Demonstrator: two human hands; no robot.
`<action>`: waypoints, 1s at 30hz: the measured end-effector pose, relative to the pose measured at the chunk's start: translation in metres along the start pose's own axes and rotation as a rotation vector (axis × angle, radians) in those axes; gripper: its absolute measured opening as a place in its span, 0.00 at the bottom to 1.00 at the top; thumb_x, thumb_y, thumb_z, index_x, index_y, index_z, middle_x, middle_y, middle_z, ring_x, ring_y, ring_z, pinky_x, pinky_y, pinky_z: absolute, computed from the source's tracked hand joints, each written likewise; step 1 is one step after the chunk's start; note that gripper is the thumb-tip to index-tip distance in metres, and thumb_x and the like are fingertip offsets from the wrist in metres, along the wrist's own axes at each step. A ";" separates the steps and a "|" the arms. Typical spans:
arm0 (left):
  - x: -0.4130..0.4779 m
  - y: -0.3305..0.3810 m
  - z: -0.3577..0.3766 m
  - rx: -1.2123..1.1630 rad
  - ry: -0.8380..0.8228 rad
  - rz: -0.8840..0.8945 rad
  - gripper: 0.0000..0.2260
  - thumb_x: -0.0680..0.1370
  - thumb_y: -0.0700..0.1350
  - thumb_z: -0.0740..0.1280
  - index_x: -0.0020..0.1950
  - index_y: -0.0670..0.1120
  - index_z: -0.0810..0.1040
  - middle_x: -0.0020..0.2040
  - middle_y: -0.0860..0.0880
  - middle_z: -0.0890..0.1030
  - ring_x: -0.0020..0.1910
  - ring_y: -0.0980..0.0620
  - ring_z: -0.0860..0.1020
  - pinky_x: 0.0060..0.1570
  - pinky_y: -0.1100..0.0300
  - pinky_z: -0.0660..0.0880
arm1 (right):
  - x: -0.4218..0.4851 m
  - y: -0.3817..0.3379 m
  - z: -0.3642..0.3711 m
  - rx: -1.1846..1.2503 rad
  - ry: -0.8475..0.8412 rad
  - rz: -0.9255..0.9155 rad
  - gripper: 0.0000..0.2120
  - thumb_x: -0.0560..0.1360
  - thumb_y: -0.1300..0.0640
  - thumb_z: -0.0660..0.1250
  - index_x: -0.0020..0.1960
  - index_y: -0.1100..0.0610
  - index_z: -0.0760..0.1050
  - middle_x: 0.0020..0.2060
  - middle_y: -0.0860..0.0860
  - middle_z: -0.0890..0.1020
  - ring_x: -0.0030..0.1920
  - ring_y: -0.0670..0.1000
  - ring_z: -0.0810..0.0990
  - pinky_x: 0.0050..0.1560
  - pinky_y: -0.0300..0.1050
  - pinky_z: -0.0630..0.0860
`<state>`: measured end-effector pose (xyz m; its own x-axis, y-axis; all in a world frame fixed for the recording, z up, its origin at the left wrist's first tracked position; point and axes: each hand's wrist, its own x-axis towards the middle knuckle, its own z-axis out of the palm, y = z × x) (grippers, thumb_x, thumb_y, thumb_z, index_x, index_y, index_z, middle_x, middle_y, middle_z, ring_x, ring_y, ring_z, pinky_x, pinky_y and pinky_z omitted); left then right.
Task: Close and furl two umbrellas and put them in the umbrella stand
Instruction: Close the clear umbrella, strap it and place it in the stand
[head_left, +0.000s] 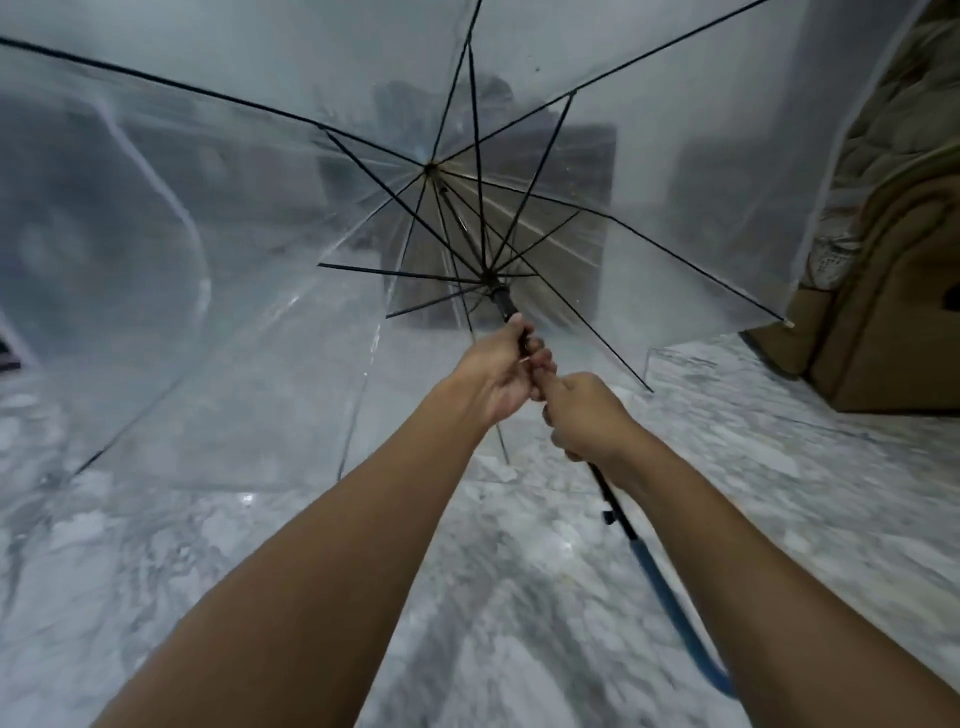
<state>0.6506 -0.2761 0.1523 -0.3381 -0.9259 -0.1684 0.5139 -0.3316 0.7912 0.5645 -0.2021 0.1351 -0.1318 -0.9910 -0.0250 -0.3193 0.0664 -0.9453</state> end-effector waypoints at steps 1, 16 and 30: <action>0.004 0.004 -0.004 -0.027 0.027 0.017 0.17 0.85 0.48 0.54 0.37 0.46 0.66 0.28 0.50 0.62 0.17 0.55 0.61 0.27 0.63 0.59 | -0.004 0.003 0.003 0.027 -0.044 -0.003 0.17 0.84 0.49 0.56 0.46 0.59 0.74 0.28 0.51 0.65 0.24 0.48 0.60 0.24 0.38 0.57; 0.032 0.061 -0.057 -0.163 0.199 0.218 0.18 0.86 0.44 0.50 0.35 0.47 0.62 0.19 0.52 0.59 0.16 0.56 0.56 0.20 0.67 0.54 | -0.040 0.041 -0.031 -0.258 -0.571 0.190 0.14 0.80 0.46 0.66 0.51 0.57 0.77 0.39 0.53 0.80 0.32 0.51 0.81 0.41 0.47 0.83; 0.002 -0.004 -0.001 0.037 0.111 0.075 0.16 0.85 0.47 0.54 0.39 0.44 0.67 0.34 0.44 0.74 0.33 0.50 0.71 0.36 0.60 0.72 | -0.010 0.016 -0.022 -0.142 -0.145 0.070 0.14 0.81 0.56 0.57 0.38 0.54 0.61 0.27 0.50 0.61 0.22 0.48 0.57 0.24 0.37 0.54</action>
<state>0.6488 -0.2772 0.1481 -0.2097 -0.9628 -0.1701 0.5043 -0.2556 0.8248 0.5400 -0.1887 0.1271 -0.0250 -0.9891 -0.1454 -0.4446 0.1412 -0.8845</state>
